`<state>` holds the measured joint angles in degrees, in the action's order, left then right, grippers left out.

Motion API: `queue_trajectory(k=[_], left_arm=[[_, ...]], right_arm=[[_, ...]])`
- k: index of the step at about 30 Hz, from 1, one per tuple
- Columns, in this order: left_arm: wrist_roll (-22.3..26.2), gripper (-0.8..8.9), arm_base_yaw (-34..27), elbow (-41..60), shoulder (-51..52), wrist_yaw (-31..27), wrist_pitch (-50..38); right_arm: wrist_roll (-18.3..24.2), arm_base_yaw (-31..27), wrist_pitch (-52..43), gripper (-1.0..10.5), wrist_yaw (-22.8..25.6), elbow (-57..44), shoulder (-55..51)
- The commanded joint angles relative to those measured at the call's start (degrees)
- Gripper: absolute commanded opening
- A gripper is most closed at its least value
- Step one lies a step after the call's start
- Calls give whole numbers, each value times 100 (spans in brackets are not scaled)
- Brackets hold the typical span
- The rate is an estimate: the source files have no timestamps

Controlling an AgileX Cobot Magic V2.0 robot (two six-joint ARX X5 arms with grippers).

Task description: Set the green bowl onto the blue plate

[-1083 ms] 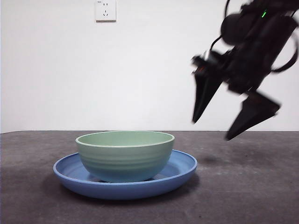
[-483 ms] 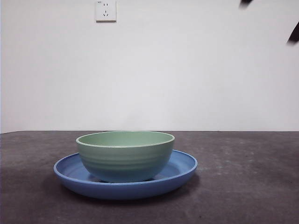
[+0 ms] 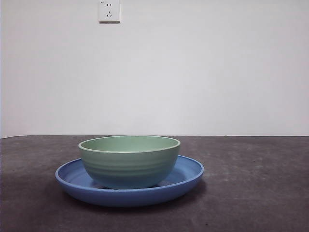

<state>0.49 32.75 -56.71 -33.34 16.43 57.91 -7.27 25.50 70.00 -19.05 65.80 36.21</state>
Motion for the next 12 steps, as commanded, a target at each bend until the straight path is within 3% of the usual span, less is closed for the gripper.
queue_trajectory(k=[1,4,5,7,8,9,12], left_arm=[[-90,530,37,-37,-28,-2,-48],[-103,512,37,-37,-28,-2,-48],[-101,449,37,-37,-28,-2,-50],[-101,153,37,-37,-28,-2,-48],[-101,27,37,-37,-28,-2,-50],[-125,17,37,-37,-28,-2,-48],[-162,28,37,-39,-28,0,-50]], right_arm=[[57,39,-46,619,-33,101,-92],[57,39,-46,617,-85,101,-157],[57,39,-46,570,-85,101,-157],[57,39,-48,280,-83,101,-155],[42,39,-61,78,-72,101,-151],[42,39,-77,-8,-83,101,-151],[39,39,-92,23,-83,101,-151]])
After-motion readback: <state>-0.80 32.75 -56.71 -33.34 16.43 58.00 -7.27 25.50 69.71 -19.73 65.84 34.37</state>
